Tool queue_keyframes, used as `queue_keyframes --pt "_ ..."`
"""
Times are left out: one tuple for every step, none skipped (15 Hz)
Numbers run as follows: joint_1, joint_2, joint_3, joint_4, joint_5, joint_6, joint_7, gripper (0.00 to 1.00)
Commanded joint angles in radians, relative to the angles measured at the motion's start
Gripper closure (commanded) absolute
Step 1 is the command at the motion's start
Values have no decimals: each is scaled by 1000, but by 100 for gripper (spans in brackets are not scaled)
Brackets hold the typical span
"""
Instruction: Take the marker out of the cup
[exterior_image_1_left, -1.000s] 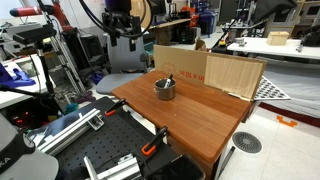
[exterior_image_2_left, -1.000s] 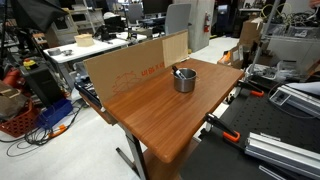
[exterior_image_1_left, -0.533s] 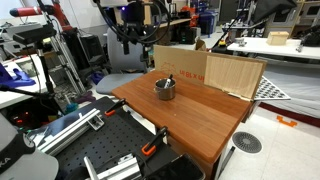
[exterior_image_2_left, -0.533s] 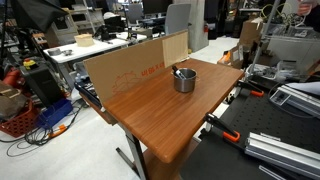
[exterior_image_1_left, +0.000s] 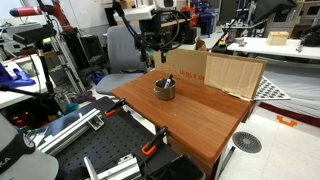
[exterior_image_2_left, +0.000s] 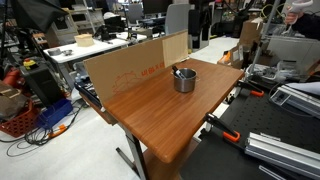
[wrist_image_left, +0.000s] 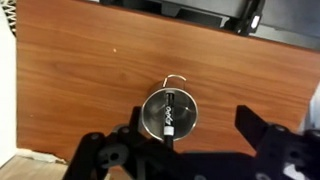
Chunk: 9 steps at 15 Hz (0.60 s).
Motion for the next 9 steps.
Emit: queue_keyframes --pt "-19 92 9 62 -17 70 27 0" --pt "-21 117 8 78 -10 81 25 0" --pt "-24 142 6 91 -9 111 26 0" --pt "-26 164 3 102 -23 141 50 0" --pt "-27 188 0 115 -35 168 67 0" --pt "-27 209 -4 127 -44 186 81 0" --pt "-28 233 -5 141 -44 195 83 0" --pt "-28 250 -6 151 -45 198 87 0" --pt "-29 271 -4 163 -37 196 81 0"
